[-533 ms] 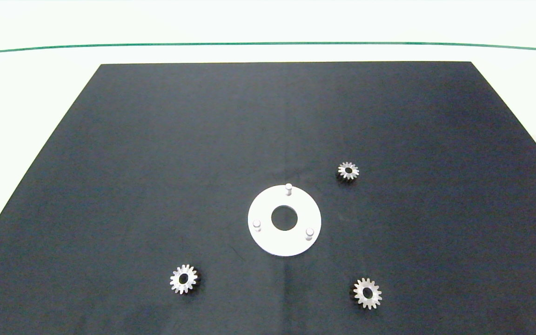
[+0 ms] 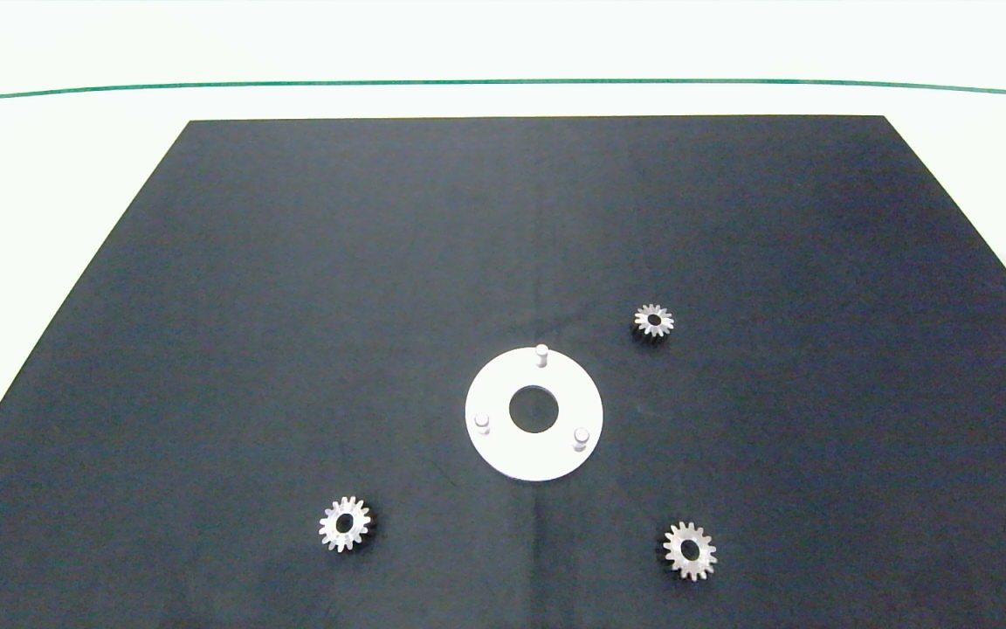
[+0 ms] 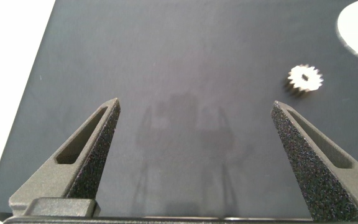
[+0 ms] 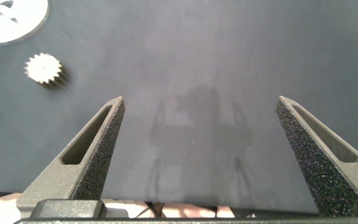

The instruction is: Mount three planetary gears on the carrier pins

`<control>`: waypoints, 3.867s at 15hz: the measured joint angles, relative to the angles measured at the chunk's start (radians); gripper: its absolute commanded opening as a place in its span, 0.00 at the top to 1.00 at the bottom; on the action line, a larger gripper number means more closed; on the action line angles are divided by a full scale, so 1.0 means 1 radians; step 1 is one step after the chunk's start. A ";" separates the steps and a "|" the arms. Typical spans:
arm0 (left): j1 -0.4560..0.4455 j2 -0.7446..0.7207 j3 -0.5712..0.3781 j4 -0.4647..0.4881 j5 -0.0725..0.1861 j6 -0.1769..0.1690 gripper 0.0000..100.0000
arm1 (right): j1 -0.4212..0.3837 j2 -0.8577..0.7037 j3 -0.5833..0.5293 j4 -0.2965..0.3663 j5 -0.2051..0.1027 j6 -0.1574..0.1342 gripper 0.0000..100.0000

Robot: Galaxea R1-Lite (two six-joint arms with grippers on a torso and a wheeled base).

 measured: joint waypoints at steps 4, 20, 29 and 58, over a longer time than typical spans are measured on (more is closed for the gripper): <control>-0.020 0.119 -0.177 0.044 0.000 0.020 0.00 | 0.003 0.124 -0.182 0.097 0.012 -0.054 0.00; -0.028 0.305 -0.442 0.411 -0.001 0.113 0.00 | 0.225 0.489 -0.462 0.436 0.027 -0.146 0.00; -0.026 0.334 -0.442 0.413 -0.001 0.109 0.00 | 0.326 0.682 -0.557 0.429 0.034 -0.146 0.00; -0.026 0.366 -0.446 0.394 -0.004 0.108 0.00 | 0.743 1.163 -0.533 0.214 -0.191 -0.154 0.00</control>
